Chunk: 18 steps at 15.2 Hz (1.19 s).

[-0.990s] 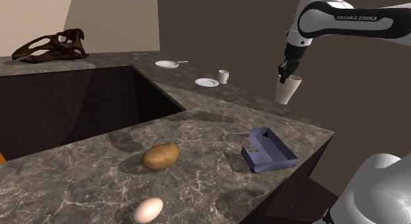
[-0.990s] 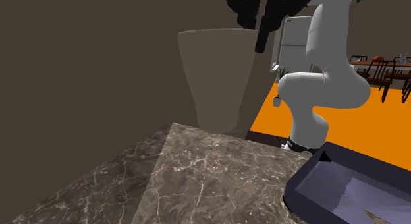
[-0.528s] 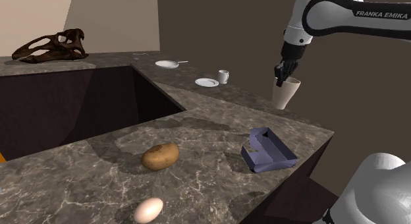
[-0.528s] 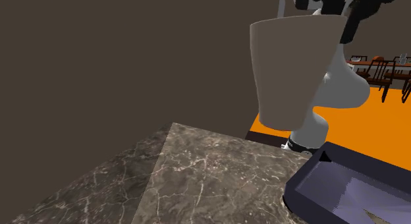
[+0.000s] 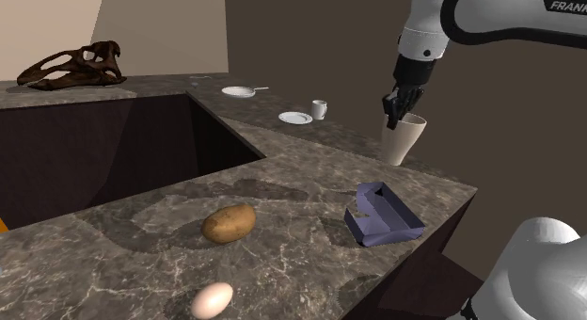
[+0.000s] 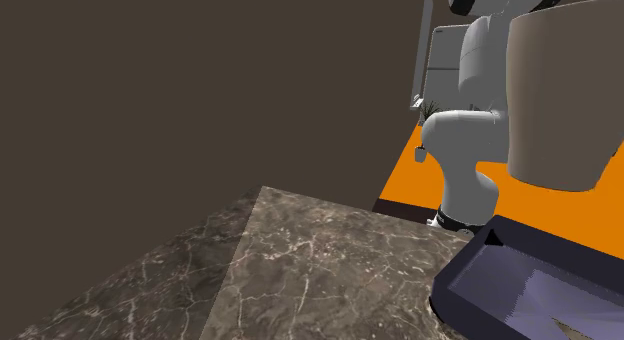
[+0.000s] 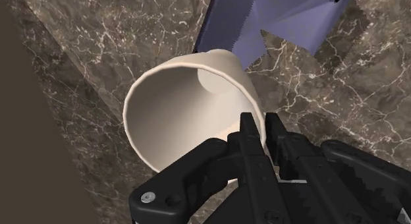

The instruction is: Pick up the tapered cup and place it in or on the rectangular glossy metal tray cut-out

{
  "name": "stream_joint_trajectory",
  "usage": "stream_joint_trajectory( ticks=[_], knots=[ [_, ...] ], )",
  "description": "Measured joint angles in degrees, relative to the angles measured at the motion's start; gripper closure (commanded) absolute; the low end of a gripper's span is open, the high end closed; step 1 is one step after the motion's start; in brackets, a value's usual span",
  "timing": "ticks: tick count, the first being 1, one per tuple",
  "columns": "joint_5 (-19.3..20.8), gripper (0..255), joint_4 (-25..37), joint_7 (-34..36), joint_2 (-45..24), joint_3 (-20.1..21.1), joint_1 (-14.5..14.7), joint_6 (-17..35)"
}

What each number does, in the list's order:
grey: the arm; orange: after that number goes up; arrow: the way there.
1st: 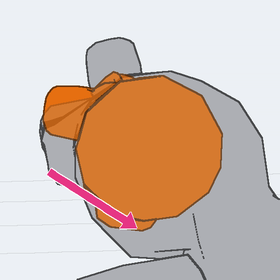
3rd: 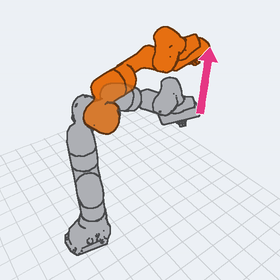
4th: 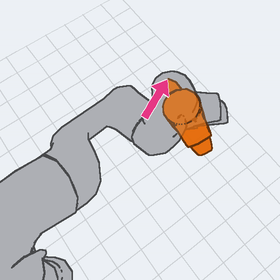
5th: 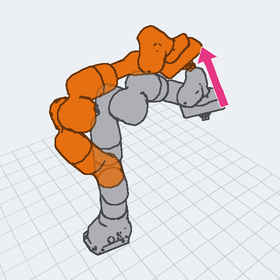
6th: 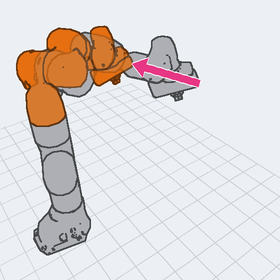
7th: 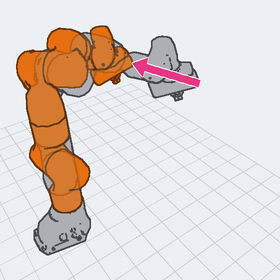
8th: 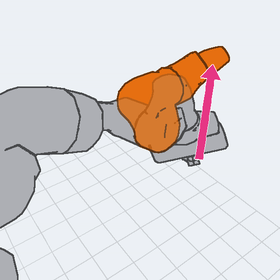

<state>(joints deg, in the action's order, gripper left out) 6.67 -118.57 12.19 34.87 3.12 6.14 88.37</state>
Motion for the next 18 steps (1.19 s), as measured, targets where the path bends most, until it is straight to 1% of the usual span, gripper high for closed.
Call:
stream_joint_trajectory(
  ticks=[4,5,10,18],
  knots=[
    [-2.2,255,1.05,5.13,0.5,4.46,1.39,-2.17],
    [-2.44,255,0.75,5.62,0.8,4.86,1.55,-2.21],
    [-2.83,255,-3.28,6.49,1.93,5.33,1.85,0.6],
    [-3.07,255,-11.03,7.14,3.74,5.43,2.18,6.48]
  ],
)
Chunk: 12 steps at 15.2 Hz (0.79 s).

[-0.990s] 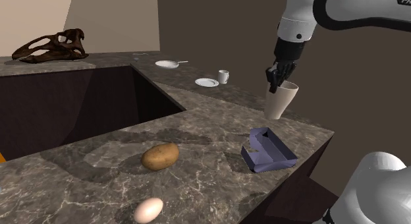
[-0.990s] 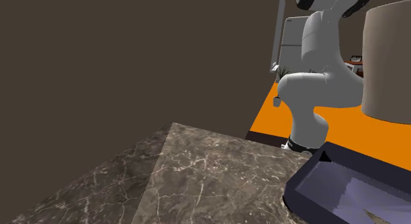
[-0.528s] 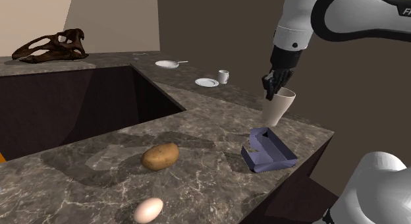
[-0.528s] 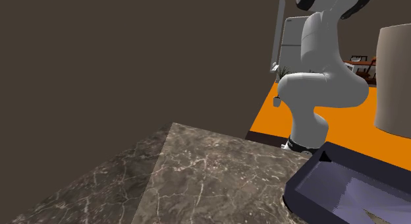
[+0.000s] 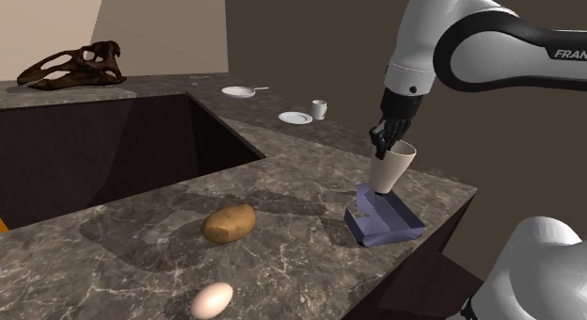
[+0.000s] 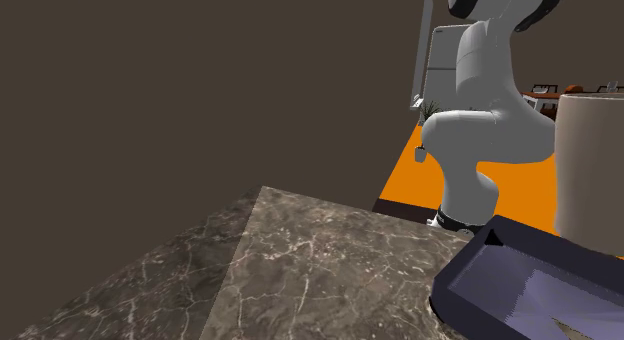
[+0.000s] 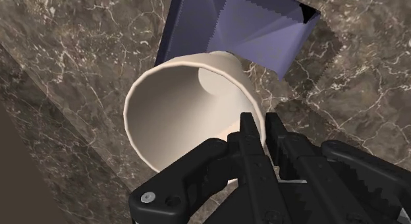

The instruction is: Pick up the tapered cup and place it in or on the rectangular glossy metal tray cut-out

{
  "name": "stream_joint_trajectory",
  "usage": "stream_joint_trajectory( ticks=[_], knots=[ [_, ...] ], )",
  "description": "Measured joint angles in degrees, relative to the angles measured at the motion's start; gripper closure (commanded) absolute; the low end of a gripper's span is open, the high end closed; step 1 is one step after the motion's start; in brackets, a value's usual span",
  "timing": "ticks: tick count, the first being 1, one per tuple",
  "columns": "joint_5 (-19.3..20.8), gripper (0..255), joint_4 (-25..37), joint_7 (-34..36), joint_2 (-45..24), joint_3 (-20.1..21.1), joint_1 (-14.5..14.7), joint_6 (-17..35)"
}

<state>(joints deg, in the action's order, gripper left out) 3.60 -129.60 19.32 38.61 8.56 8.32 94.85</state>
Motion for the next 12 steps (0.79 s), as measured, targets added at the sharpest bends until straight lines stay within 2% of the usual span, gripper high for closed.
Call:
stream_joint_trajectory(
  ticks=[12],
  knots=[
    [-0.23,255,-9.7,0.98,1.19,0.32,0.35,8.44]
  ],
)
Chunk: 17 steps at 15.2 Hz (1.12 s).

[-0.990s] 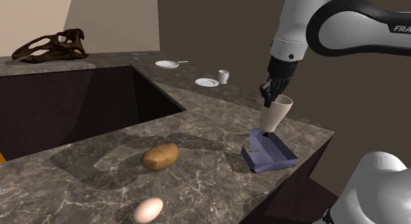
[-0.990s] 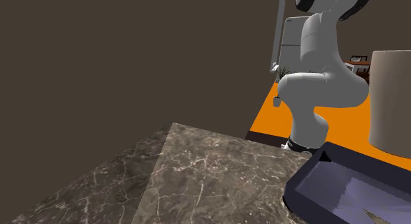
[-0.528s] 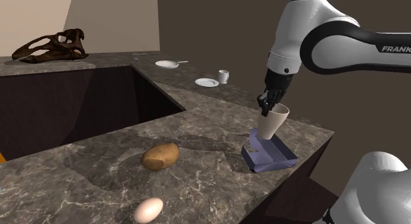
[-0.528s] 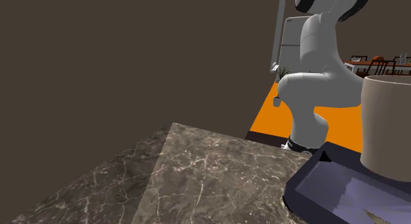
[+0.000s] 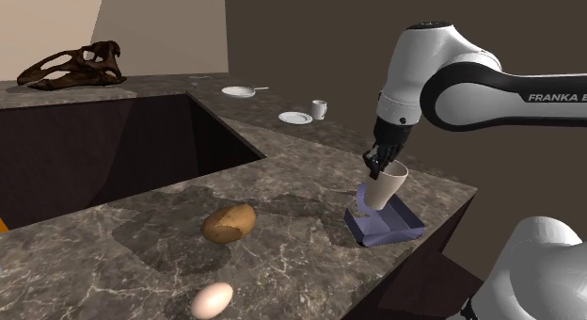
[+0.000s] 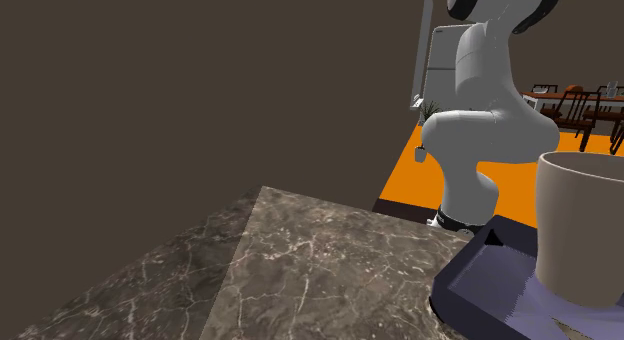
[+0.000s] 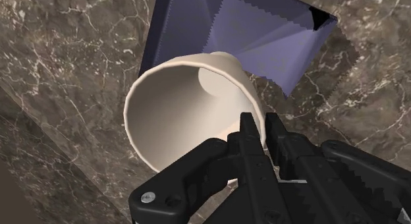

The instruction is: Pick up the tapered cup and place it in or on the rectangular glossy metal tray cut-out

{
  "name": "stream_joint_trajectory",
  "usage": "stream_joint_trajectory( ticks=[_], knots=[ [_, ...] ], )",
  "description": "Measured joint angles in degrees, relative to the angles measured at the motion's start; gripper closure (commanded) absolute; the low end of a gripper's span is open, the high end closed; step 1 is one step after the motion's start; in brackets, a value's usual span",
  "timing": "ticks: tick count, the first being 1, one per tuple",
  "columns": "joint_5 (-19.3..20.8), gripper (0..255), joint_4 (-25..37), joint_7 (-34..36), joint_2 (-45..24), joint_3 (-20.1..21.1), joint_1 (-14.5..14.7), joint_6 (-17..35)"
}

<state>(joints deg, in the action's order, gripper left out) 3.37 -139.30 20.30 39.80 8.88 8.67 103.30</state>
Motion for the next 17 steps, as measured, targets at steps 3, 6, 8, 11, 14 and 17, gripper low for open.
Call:
stream_joint_trajectory(
  ticks=[3,6,8,11,14,17],
  knots=[
    [-0.02,255,-0.33,0.05,0.07,0.02,0.02,0.28],
    [-0.02,255,-0.36,0.05,0.06,0.03,0.02,0.32],
    [-0.01,0,-0.36,0.05,0.06,0.03,0.02,0.33],
    [-0.01,0,-0.36,0.05,0.07,0.03,0.02,0.34],
    [-0.01,0,0.67,0.0,-0.1,0.04,0.0,-0.51],
    [-0.07,0,5.41,-0.18,-0.42,0.14,-0.04,-4.89]
  ],
)
